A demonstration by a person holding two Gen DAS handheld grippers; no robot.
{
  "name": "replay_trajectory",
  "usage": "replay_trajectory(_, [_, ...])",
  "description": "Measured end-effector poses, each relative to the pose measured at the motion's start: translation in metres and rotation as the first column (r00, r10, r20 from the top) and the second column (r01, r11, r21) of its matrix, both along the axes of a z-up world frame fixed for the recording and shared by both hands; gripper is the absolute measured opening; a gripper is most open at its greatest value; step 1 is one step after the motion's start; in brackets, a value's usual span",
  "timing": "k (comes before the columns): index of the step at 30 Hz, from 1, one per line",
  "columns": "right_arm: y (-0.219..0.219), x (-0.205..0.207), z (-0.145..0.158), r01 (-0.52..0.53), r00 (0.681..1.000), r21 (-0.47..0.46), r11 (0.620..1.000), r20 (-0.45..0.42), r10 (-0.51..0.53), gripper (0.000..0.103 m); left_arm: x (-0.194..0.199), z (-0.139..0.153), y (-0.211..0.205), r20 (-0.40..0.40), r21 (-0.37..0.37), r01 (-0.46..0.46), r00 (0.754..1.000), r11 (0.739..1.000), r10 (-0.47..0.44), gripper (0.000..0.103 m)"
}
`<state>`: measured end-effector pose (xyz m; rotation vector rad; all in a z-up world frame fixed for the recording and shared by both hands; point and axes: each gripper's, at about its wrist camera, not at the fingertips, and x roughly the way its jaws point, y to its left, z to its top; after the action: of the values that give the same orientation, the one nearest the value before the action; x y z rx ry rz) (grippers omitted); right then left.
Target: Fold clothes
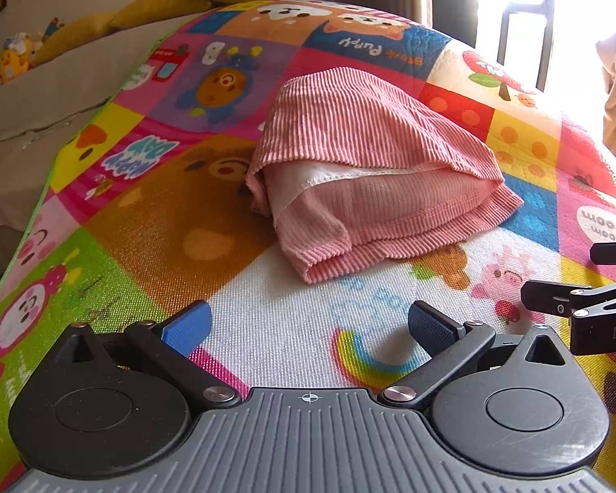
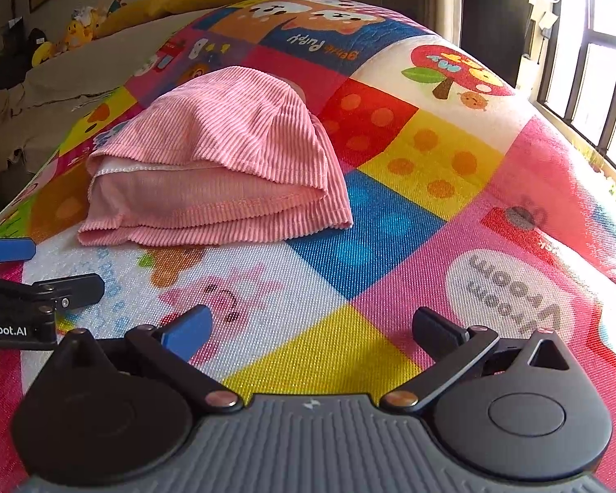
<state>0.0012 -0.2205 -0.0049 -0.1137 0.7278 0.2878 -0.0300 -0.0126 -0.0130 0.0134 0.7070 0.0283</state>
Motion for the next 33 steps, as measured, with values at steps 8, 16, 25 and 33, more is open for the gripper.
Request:
replay_trajectory(8, [-0.0005, -0.0011, 0.0003, 0.002, 1.0, 0.0, 1.0, 0.0, -0.002, 0.103, -0.0001, 0.0, 0.0007, 0.0, -0.001, -0.004, 1.0, 1.0, 0.004, 0.103])
replay_trajectory(16, [0.0005, -0.0008, 0.0003, 0.003, 1.0, 0.003, 1.0, -0.002, -0.003, 0.103, 0.001, 0.0002, -0.0013, 0.0, 0.004, -0.007, 1.0, 1.0, 0.007, 0.103])
replay_trajectory(25, [0.006, -0.0013, 0.0001, 0.01, 1.0, 0.0, 1.0, 0.0, -0.01, 0.103, 0.0013, 0.0005, 0.0001, 0.0, 0.001, -0.007, 1.0, 1.0, 0.007, 0.103])
replay_trajectory(33, [0.002, -0.0019, -0.0004, 0.007, 1.0, 0.0, 1.0, 0.001, -0.007, 0.103, 0.0012, 0.0004, 0.0004, 0.0, 0.0, -0.006, 1.0, 1.0, 0.006, 0.103])
